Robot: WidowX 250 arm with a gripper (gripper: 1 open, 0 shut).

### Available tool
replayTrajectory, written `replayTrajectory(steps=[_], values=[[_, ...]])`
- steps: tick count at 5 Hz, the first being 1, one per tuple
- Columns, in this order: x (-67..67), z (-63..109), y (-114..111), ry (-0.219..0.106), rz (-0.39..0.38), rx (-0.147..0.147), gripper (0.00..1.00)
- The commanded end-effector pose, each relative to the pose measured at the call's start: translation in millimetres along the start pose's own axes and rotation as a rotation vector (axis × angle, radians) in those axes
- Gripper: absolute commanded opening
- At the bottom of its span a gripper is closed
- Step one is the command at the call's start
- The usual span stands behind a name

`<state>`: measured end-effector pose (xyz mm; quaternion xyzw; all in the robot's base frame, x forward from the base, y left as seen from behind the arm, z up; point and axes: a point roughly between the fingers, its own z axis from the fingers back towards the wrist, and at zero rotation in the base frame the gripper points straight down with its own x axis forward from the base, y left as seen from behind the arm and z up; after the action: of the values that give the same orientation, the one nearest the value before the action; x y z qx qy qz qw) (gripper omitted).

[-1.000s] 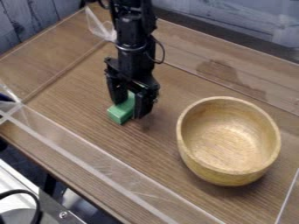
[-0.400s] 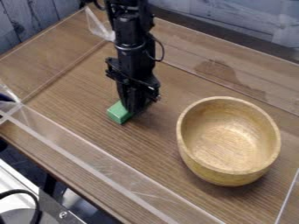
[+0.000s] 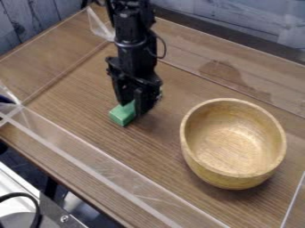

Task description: Put the green block in the brown bowl

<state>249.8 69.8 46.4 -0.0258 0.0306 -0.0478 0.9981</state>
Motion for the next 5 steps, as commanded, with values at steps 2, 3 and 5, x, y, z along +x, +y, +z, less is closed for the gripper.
replayTrajectory(steps=[2,3,5], values=[[12.8,21.3,6,-0.079,0.007,0.025,1.0],[14.0,14.3,6,-0.063,0.003,0.025,1.0],[16.1,4.0,9,-0.046,0.009,0.023,0.0]])
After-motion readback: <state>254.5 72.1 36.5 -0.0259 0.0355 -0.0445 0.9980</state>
